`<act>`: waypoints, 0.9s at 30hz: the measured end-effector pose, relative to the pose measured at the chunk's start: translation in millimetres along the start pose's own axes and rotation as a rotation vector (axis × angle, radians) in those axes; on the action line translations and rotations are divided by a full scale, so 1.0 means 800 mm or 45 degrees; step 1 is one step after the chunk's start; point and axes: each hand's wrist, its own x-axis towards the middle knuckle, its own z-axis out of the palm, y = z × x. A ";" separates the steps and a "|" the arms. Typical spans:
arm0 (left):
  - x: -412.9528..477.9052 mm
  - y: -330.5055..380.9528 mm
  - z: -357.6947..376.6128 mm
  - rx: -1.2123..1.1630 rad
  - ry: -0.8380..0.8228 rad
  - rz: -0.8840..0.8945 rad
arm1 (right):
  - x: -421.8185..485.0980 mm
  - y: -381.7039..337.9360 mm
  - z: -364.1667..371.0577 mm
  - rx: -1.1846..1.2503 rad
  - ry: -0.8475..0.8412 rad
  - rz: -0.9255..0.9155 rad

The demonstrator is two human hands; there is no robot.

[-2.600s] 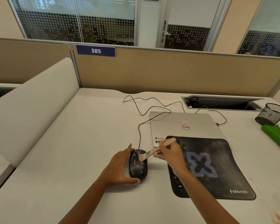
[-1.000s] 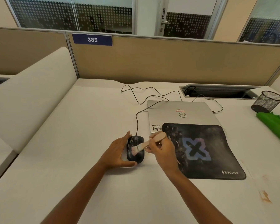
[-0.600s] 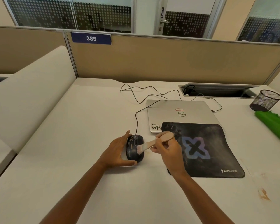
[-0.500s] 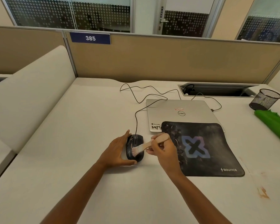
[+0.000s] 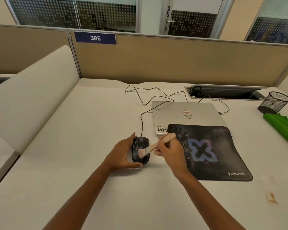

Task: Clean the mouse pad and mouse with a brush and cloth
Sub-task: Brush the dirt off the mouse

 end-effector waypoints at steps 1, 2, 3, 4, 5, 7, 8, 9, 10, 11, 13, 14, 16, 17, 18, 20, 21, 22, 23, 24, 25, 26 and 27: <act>0.000 0.000 0.000 -0.002 0.008 0.006 | 0.001 0.000 -0.005 -0.037 -0.021 0.014; -0.001 0.000 -0.001 -0.005 0.015 0.011 | 0.002 -0.001 -0.011 -0.083 -0.054 0.032; -0.001 0.000 -0.001 -0.008 0.019 0.016 | 0.004 -0.002 -0.016 -0.133 -0.090 0.046; -0.001 0.000 -0.001 -0.012 0.021 0.018 | 0.007 -0.003 -0.020 -0.191 -0.119 0.049; -0.001 0.000 0.000 -0.016 0.021 0.018 | 0.010 -0.004 -0.025 -0.261 -0.128 0.031; -0.001 0.000 0.000 -0.026 0.020 0.014 | 0.016 -0.006 -0.030 -0.392 -0.080 -0.043; 0.000 0.000 0.000 -0.031 0.018 0.010 | 0.019 -0.008 -0.031 -0.429 -0.044 -0.087; 0.000 0.000 0.000 -0.034 0.014 0.007 | 0.024 -0.009 -0.030 -0.456 -0.016 -0.145; 0.000 0.000 0.000 -0.033 0.011 0.006 | 0.028 -0.010 -0.028 -0.481 -0.008 -0.214; 0.000 0.000 0.000 -0.030 0.010 0.006 | 0.034 -0.012 -0.023 -0.520 -0.013 -0.285; 0.000 0.000 -0.001 -0.022 0.018 0.008 | 0.045 -0.012 -0.012 -0.569 -0.043 -0.366; -0.001 0.000 -0.001 -0.017 0.024 0.010 | 0.051 -0.010 -0.006 -0.563 -0.068 -0.353; -0.001 0.000 0.000 -0.010 0.030 0.012 | 0.059 -0.005 0.002 -0.568 -0.136 -0.291; -0.001 -0.001 0.000 -0.009 0.029 0.010 | 0.060 -0.002 0.004 -0.591 -0.173 -0.278; -0.001 -0.001 0.000 -0.009 0.025 0.007 | 0.060 0.001 0.004 -0.617 -0.203 -0.285; 0.000 -0.002 0.001 -0.010 0.019 0.002 | 0.053 0.003 -0.002 -0.651 -0.231 -0.321; 0.000 -0.002 0.001 -0.009 0.018 0.004 | 0.048 0.002 -0.006 -0.652 -0.235 -0.336; 0.000 -0.002 0.002 -0.008 0.019 0.008 | 0.041 0.000 -0.012 -0.645 -0.241 -0.355; 0.000 -0.003 0.002 -0.008 0.019 0.011 | 0.032 -0.001 -0.017 -0.644 -0.253 -0.381; 0.000 -0.003 0.002 -0.012 0.019 0.013 | 0.022 -0.002 -0.022 -0.658 -0.276 -0.414; 0.001 -0.002 0.002 -0.015 0.018 0.015 | 0.009 -0.002 -0.028 -0.685 -0.310 -0.449; 0.001 -0.002 0.002 -0.017 0.021 0.017 | -0.004 -0.001 -0.032 -0.712 -0.349 -0.483; 0.001 -0.002 0.002 -0.016 0.028 0.021 | -0.018 0.001 -0.037 -0.732 -0.390 -0.510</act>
